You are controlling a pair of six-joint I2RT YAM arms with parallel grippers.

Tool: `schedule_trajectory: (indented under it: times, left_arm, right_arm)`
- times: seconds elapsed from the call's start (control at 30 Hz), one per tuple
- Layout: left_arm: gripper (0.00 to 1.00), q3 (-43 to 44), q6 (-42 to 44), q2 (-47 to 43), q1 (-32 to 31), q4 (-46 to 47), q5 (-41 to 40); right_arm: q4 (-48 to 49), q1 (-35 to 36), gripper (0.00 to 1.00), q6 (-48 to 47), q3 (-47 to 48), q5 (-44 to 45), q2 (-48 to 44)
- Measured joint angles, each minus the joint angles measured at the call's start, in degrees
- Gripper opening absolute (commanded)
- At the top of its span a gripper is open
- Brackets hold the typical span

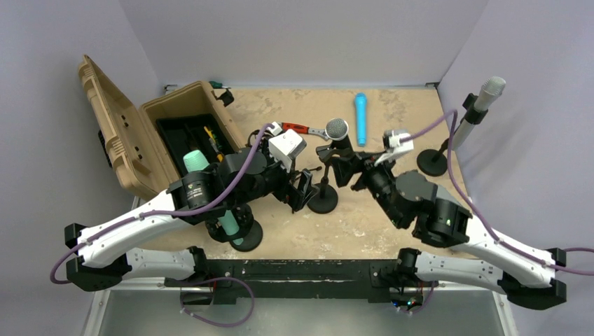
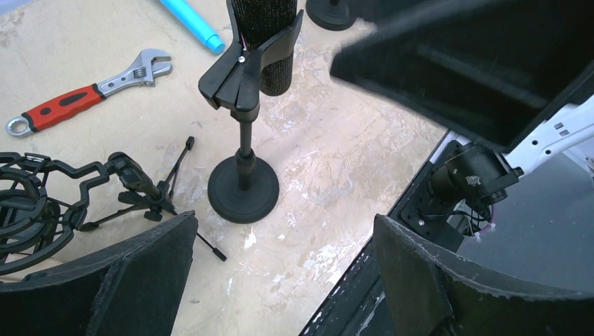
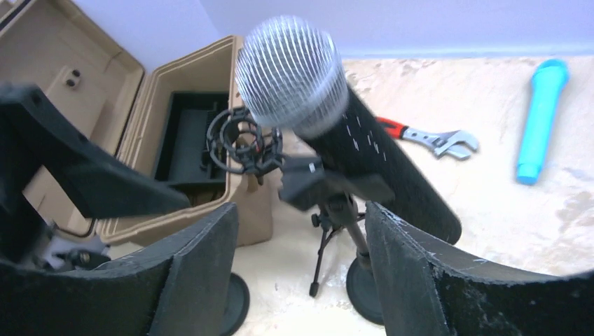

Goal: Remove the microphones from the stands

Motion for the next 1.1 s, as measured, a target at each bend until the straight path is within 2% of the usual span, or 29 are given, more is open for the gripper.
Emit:
schedule_trajectory:
  times: [0.1,0.2,0.47,0.9,1.1]
  left_arm:
    - [0.93,0.02,0.00,0.11,0.00,-0.02,0.00]
    - [0.93,0.02,-0.04,0.15,0.04,-0.02,-0.02]
    - [0.93,0.04,-0.24,0.39,0.26,-0.02,-0.02]
    - [0.92,0.37,-0.22,3.96,1.29,0.39,0.02]
    - [0.89,0.37,-0.15,5.68,3.02,2.25,-0.02]
  right_arm:
    - [-4.31,-0.33,0.66,-2.60,11.74,2.12,8.44]
    - [-6.78,-1.79,0.66,-5.33,18.34,2.95,14.93]
    - [-11.21,-10.80,0.65,-10.67,20.68,-1.16,20.76]
    - [-9.84,-10.91,0.65,-16.96,23.56,-2.45,21.88]
    - [-7.98,-10.91,0.57,-18.93,23.56,-2.14,23.15]
